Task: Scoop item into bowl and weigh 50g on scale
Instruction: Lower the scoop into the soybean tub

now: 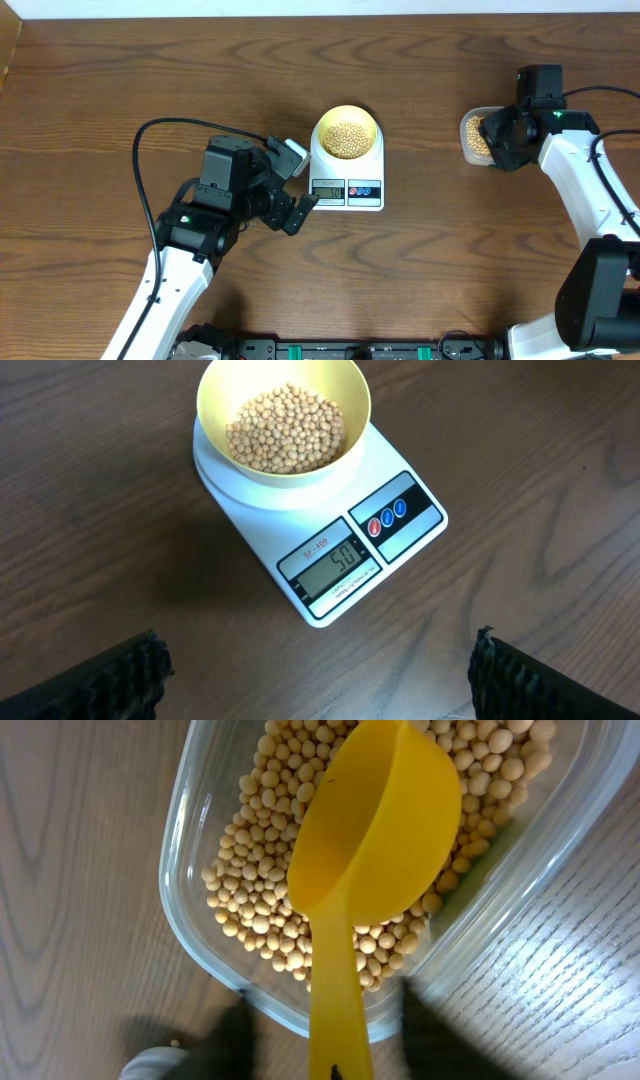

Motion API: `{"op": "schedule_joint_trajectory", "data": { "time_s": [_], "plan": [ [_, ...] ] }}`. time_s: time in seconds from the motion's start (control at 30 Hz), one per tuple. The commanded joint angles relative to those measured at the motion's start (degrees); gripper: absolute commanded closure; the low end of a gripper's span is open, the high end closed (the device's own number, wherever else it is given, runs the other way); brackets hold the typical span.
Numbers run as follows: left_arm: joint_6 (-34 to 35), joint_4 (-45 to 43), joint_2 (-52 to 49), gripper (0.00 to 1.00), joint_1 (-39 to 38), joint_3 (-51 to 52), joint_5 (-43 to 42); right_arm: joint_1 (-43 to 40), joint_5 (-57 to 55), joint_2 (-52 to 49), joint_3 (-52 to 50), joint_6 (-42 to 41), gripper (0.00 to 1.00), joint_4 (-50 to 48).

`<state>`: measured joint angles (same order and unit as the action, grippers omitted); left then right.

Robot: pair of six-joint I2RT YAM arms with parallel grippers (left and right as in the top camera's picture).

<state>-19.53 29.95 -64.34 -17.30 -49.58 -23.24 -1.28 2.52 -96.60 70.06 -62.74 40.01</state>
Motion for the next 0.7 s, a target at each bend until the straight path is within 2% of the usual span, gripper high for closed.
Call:
{"op": "schedule_joint_trajectory", "data": {
  "time_s": [0.0, 0.07, 0.13, 0.67],
  "plan": [
    [-0.13, -0.07, 0.35, 0.02, 0.24, -0.22, -0.26, -0.68, -1.27, -0.15, 0.31, 0.26, 0.22, 0.28],
    [-0.13, -0.07, 0.35, 0.02, 0.24, -0.22, -0.26, -0.68, -1.27, -0.15, 0.31, 0.83, 0.07, 0.33],
    [-0.13, -0.07, 0.35, 0.02, 0.24, -0.22, -0.26, -0.68, -1.27, -0.15, 0.31, 1.14, 0.01, 0.52],
    [-0.13, -0.07, 0.35, 0.02, 0.24, -0.22, -0.26, -0.68, -0.96, 3.78, 0.33, 4.63, 0.01, 5.51]
  ]
}}
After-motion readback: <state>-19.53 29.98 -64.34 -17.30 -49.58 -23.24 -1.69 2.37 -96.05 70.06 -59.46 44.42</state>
